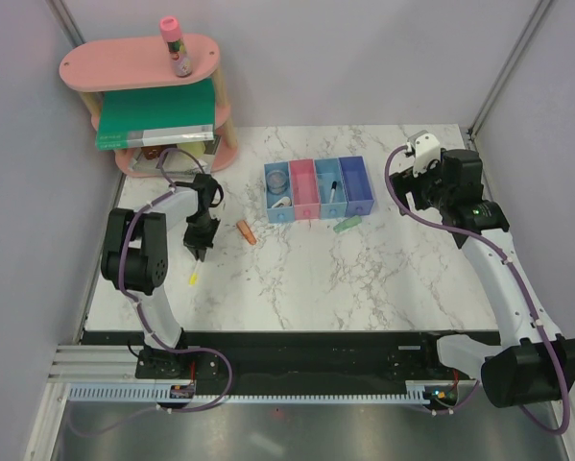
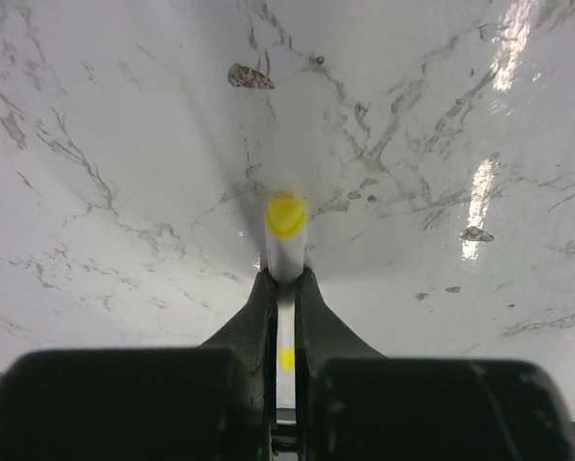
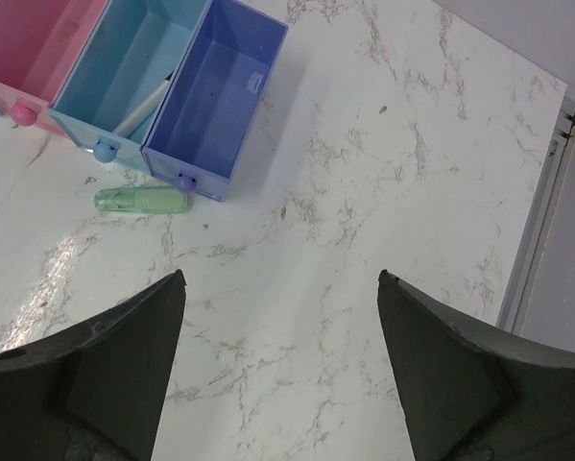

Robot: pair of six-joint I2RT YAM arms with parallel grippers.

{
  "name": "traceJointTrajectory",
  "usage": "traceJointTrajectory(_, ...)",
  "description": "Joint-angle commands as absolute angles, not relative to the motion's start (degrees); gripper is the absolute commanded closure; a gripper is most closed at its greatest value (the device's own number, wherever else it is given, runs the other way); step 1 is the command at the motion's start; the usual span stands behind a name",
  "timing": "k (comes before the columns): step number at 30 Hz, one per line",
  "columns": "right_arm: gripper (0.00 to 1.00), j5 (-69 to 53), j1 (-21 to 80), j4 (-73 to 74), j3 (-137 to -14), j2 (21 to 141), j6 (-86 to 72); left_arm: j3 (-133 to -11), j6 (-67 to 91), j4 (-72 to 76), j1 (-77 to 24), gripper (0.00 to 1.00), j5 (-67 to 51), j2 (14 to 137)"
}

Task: Sort the stationery into containers
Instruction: Pick up the pen from the center of the board.

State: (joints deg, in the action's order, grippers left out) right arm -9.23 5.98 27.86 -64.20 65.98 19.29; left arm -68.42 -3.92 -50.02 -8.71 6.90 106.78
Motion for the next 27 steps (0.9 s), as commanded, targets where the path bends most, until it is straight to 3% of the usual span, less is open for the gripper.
traceJointTrajectory(1, 0.12, -10.4, 5.9, 27.2, -64.2, 64.4, 18.9, -67.7, -5.9, -42.0, -7.7, 0.98, 10.6, 110.2)
traceJointTrajectory(7, 0.11, -15.5, 5.9, 30.4, -65.1, 64.2, 19.9, -69.9, -7.9, -43.7, -8.3, 0.98, 0.5, 104.0)
traceJointTrajectory(16, 0.07, -45.1, 6.1, 41.5, -70.0, 68.1, 24.5, -84.1, -6.9, -49.3, -12.6, 0.98, -21.4, 89.7)
traceJointTrajectory(21, 0.04, -57.7, 6.9, 42.5, -73.5, 72.4, 24.1, -89.6, -0.6, -44.5, -15.2, 0.98, -35.5, 85.7)
traceJointTrajectory(27, 0.04, -59.4, 13.0, 37.8, -79.3, 77.5, 19.9, -91.8, 5.8, -38.3, -17.5, 0.98, -46.0, 84.3)
